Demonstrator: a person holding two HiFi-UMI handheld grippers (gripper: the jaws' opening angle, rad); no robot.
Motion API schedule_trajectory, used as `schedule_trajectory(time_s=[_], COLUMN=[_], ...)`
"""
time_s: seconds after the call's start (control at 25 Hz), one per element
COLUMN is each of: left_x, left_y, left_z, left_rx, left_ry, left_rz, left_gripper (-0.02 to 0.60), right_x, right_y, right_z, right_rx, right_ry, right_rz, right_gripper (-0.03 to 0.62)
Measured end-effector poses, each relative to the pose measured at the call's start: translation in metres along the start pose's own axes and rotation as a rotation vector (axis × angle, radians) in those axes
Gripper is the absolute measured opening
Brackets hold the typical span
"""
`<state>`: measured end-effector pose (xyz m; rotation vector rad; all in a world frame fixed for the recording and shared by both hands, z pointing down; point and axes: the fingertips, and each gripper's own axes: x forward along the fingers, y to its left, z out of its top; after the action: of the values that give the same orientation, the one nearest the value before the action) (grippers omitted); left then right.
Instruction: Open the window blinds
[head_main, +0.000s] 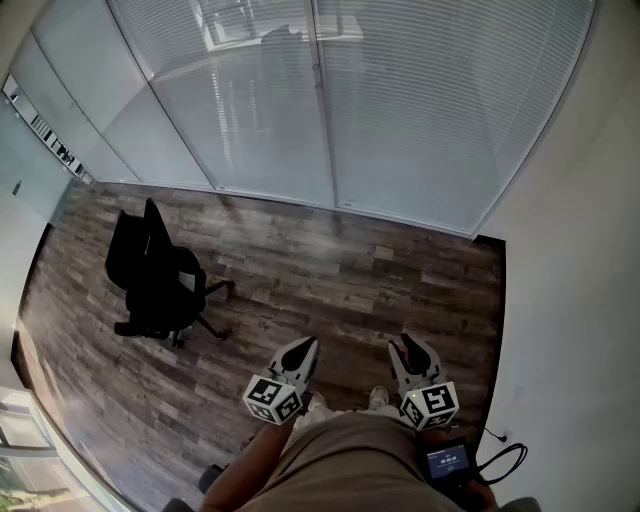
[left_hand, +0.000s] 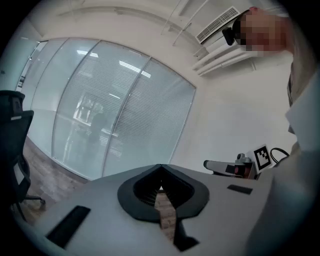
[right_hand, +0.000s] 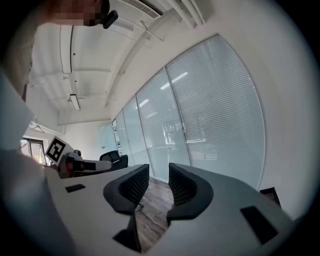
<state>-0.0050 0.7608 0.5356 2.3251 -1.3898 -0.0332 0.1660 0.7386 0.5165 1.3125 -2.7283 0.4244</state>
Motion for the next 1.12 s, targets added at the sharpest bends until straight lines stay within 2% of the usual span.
schedule_trajectory(time_s=[0.28,0.52,1.12], left_x=[0.000,0.007,0.038], left_y=[-0.014,-0.029,-0.086], left_z=[-0.005,-0.011,-0.038], left_rx=[0.002,0.014,0.006], left_ry=[0.004,0.002,-0.014], left_rz=[0.019,0.035,0.078], left_gripper=[0.015,0.015,0.015], right_x=[-0.014,-0.025,-0.072], right_y=[-0.007,-0.019,-0.071], right_z=[0.001,0.002,-0.003], right_rx=[0.005,0.058,-0.001], right_ry=[-0.002,-0.022,-0.003], right_rz=[0.002,0.036,0.068], right_gripper=[0.124,0.126,0.126])
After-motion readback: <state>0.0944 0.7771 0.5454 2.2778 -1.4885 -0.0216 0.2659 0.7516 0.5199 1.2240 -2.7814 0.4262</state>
